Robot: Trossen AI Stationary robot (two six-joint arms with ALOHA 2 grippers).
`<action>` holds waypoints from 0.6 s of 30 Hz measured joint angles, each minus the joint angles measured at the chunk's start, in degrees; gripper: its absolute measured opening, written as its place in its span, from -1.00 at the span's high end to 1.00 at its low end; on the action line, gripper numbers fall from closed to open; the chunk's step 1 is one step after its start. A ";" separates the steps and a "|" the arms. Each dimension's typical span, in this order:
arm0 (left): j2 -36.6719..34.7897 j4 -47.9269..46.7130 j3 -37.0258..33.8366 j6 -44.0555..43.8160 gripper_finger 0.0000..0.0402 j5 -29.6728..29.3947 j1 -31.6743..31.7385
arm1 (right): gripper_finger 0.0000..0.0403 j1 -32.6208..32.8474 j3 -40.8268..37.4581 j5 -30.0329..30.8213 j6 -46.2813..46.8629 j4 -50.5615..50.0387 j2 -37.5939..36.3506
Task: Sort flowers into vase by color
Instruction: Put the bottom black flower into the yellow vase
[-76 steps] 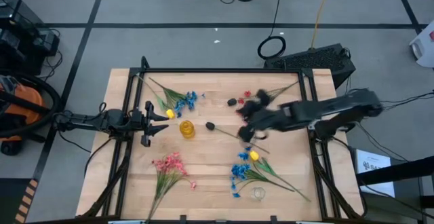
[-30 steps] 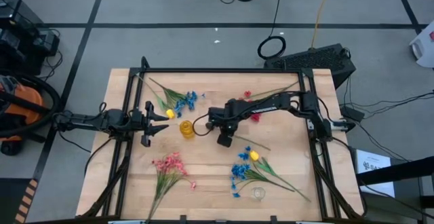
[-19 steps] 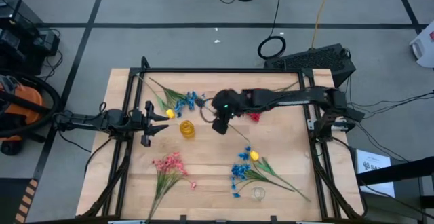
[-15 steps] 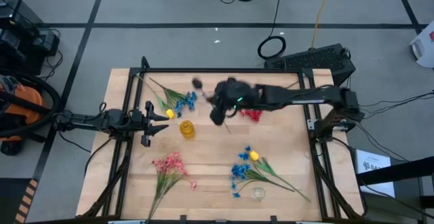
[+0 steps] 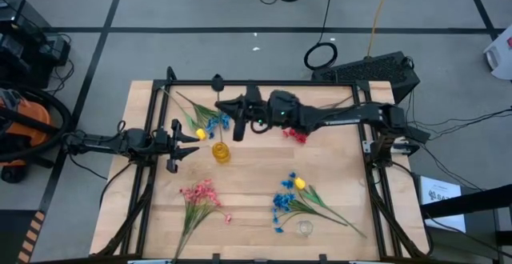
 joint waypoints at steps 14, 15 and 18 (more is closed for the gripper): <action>0.00 -0.02 0.00 0.01 0.32 0.00 0.00 | 1.00 0.13 0.09 -0.06 -0.67 4.53 4.71; 0.00 -0.03 0.00 0.01 0.32 -0.01 -0.01 | 1.00 0.13 0.09 -0.06 -0.92 4.07 4.80; 0.00 -0.02 0.00 0.02 0.32 0.00 0.00 | 1.00 0.13 0.09 -0.07 -2.85 3.79 4.74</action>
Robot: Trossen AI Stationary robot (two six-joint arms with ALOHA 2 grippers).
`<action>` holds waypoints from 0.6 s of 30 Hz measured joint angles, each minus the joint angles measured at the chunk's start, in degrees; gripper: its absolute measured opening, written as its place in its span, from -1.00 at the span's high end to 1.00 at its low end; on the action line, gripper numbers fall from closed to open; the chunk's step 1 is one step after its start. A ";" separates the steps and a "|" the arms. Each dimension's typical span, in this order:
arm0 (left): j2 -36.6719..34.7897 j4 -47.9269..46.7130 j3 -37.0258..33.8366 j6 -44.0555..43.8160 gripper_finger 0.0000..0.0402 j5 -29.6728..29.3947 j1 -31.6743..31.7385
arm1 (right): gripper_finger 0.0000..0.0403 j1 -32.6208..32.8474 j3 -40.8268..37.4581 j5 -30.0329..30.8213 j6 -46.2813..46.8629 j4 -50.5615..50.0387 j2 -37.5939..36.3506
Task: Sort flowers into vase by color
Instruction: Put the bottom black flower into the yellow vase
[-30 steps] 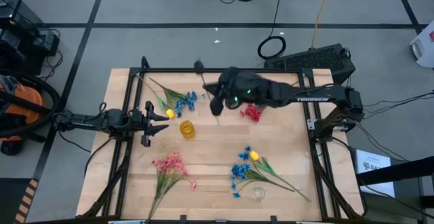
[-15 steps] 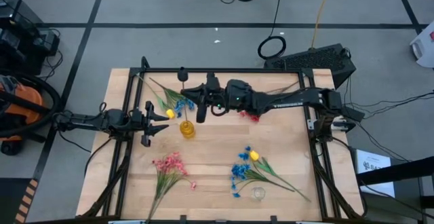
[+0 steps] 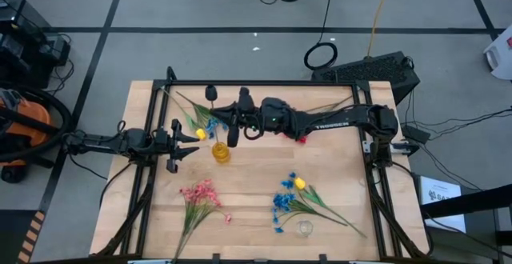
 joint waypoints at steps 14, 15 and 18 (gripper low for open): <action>0.00 0.00 0.00 -0.01 0.32 -0.01 -0.01 | 1.00 0.00 0.04 -0.02 -1.24 0.28 0.28; 0.00 0.00 0.00 -0.02 0.32 0.00 -0.02 | 1.00 0.00 0.08 -0.02 -1.24 0.80 0.66; 0.00 0.00 0.00 -0.01 0.32 0.00 0.00 | 1.00 0.01 0.07 -0.20 -0.96 0.17 1.60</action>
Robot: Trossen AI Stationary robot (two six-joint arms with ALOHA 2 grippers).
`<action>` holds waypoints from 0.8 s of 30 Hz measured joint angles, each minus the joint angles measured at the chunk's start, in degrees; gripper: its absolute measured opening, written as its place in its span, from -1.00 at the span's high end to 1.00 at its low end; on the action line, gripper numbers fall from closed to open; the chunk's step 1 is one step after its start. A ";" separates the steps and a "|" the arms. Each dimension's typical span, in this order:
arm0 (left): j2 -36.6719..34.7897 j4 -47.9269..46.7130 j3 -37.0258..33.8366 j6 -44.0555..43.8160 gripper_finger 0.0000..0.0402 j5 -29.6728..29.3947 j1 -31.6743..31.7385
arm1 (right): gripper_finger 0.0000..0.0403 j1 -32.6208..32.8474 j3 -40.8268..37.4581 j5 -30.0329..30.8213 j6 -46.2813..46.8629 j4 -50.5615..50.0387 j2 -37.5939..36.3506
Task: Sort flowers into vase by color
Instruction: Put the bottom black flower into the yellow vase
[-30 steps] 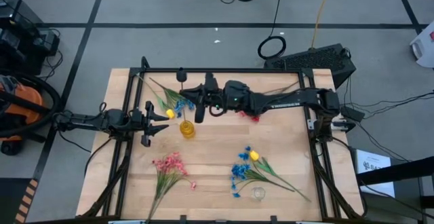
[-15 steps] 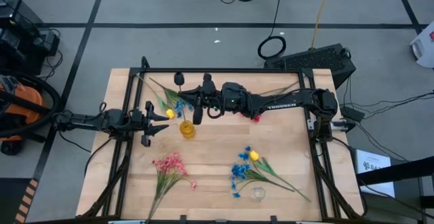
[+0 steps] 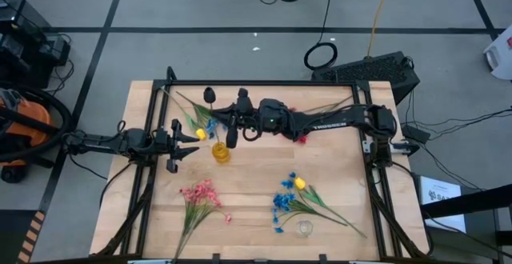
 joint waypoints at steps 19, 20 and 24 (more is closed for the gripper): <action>0.00 0.02 0.00 -0.01 0.32 0.00 0.00 | 0.85 1.60 -0.02 0.16 6.21 -7.77 6.64; 0.00 -0.03 0.00 0.01 0.32 -0.01 -0.01 | 0.83 1.60 -0.02 0.16 6.98 -9.71 6.40; 0.00 -0.02 0.00 -0.01 0.32 0.00 0.00 | 0.69 1.45 1.55 -0.05 7.96 -16.24 6.18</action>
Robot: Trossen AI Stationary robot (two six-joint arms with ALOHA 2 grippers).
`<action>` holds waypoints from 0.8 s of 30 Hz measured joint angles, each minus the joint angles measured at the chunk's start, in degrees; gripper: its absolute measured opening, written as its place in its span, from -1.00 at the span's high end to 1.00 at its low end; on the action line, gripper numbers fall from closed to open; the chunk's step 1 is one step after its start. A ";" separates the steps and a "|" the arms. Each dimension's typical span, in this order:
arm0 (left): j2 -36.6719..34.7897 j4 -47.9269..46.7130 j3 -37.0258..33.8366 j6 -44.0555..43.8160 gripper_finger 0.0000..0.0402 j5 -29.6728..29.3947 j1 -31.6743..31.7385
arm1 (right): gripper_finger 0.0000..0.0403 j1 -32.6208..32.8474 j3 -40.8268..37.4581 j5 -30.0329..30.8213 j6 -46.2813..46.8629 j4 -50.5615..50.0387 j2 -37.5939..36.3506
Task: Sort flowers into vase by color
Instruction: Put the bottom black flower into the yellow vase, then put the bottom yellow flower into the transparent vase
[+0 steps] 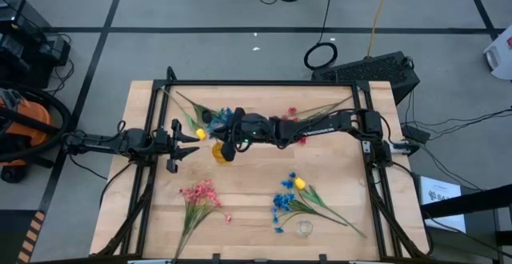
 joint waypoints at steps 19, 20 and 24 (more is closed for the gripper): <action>0.00 0.00 0.00 0.01 0.32 0.00 0.00 | 0.31 1.52 28.12 1.17 2.40 -70.11 -1.45; 0.00 0.03 0.00 0.00 0.32 0.00 -0.02 | 0.32 2.13 27.66 1.97 2.64 -72.26 -1.93; 0.00 0.56 0.00 0.00 0.32 0.00 -0.01 | 0.38 5.08 21.33 5.04 6.35 -76.58 -6.47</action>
